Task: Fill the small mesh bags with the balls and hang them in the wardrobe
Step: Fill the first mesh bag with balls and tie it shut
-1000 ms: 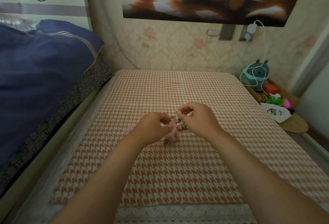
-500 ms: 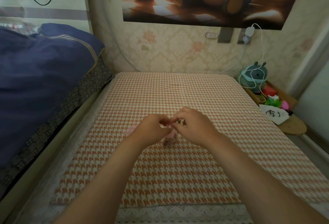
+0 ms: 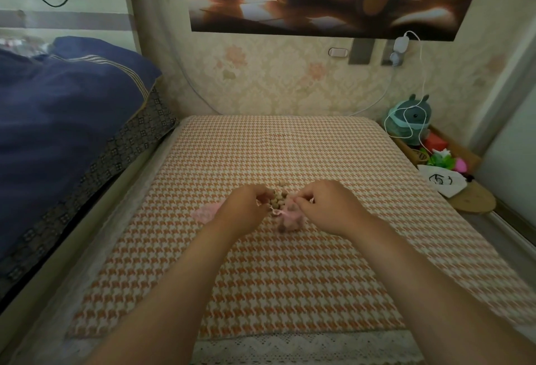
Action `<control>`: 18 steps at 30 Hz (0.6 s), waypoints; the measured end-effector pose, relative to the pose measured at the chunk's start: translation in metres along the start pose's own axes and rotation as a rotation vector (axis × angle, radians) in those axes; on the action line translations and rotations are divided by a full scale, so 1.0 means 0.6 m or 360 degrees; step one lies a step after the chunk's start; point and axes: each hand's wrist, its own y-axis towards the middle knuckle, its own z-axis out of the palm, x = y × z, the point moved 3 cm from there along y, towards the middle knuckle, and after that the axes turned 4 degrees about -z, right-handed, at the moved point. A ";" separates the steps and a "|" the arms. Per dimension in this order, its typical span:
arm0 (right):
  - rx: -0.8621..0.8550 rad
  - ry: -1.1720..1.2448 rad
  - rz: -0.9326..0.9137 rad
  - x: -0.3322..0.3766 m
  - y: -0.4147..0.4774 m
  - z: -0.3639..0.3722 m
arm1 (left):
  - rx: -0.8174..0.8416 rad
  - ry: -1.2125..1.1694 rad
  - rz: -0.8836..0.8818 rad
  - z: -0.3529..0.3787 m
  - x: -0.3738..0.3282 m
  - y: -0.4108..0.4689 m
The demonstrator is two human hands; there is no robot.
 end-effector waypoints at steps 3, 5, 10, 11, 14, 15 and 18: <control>-0.0018 0.0101 0.0020 -0.010 -0.002 0.001 | 0.0086 0.0214 0.0078 0.033 -0.006 0.010; -0.0029 0.0097 0.0031 -0.016 -0.001 0.001 | 0.0138 0.0361 0.0079 0.050 -0.009 0.017; 0.0017 0.0070 -0.0023 -0.018 0.000 0.005 | 0.0092 0.0512 0.0050 0.064 -0.003 0.029; 0.0021 0.0061 -0.0030 -0.019 0.000 0.006 | 0.0062 0.0479 0.0046 0.064 -0.003 0.029; 0.0033 0.0038 -0.0022 -0.022 -0.001 0.004 | 0.0006 0.0362 0.0000 0.060 0.006 0.029; 0.0033 0.0038 -0.0020 -0.023 -0.002 0.003 | 0.0008 0.0335 -0.0011 0.057 0.010 0.029; 0.0026 0.0077 -0.0012 -0.022 -0.006 0.001 | -0.0085 0.0125 -0.0073 0.040 0.011 0.028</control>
